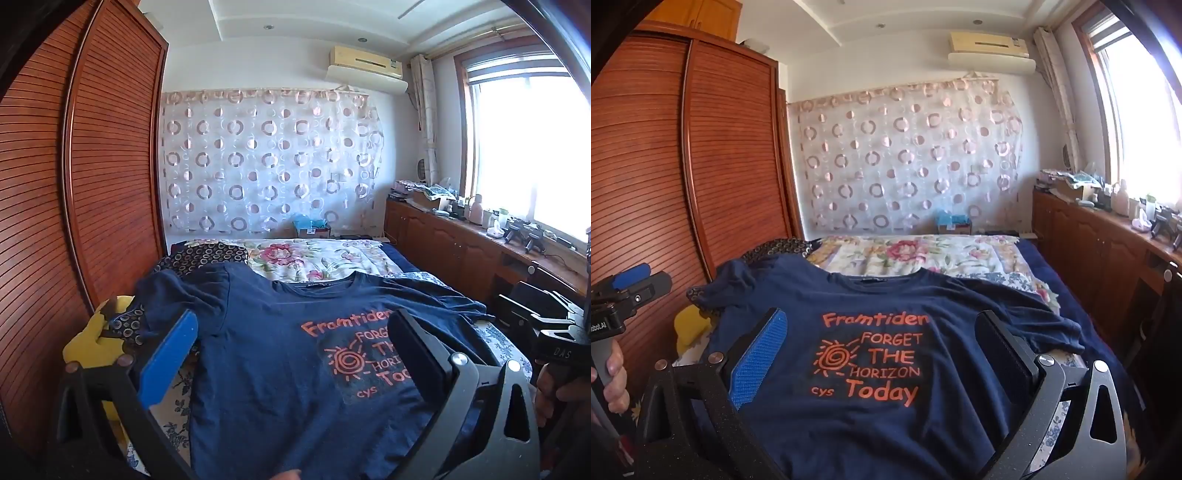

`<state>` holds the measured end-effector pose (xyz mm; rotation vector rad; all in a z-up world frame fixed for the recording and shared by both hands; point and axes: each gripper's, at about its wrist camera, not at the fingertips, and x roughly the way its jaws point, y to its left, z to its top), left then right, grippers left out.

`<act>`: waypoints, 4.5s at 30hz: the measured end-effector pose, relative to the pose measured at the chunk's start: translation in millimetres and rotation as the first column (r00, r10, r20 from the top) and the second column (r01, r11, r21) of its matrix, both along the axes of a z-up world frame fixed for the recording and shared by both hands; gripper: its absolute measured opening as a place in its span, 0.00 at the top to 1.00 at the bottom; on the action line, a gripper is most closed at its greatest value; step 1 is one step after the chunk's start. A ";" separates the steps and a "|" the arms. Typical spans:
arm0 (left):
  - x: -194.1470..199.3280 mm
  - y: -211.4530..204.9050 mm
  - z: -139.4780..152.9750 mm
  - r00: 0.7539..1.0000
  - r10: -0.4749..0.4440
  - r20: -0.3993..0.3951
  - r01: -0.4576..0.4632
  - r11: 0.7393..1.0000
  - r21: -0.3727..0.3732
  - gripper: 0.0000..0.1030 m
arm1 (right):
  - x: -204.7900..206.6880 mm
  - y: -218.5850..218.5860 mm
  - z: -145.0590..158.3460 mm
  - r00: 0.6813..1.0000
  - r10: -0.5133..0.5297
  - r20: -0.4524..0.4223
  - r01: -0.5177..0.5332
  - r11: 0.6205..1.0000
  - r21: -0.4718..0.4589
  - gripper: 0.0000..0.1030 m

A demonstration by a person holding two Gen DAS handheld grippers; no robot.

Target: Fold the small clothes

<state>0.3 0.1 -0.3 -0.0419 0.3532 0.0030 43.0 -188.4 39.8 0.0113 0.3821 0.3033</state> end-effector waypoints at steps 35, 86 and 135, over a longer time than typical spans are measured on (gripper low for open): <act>-1.6 1.4 0.6 1.000 0.009 0.009 -0.009 1.000 0.002 0.00 | -3.4 2.9 1.8 1.000 0.000 0.015 0.000 1.000 0.001 0.00; -4.3 1.3 4.5 1.000 0.009 0.018 -0.010 1.000 0.011 0.00 | -6.8 3.2 4.4 1.000 0.006 0.021 -0.006 1.000 0.002 0.00; 145.9 206.9 -74.3 0.928 0.042 -0.370 -0.106 0.982 -0.155 0.33 | 77.2 61.1 -101.9 0.943 0.205 -0.263 -0.224 0.974 -0.042 0.00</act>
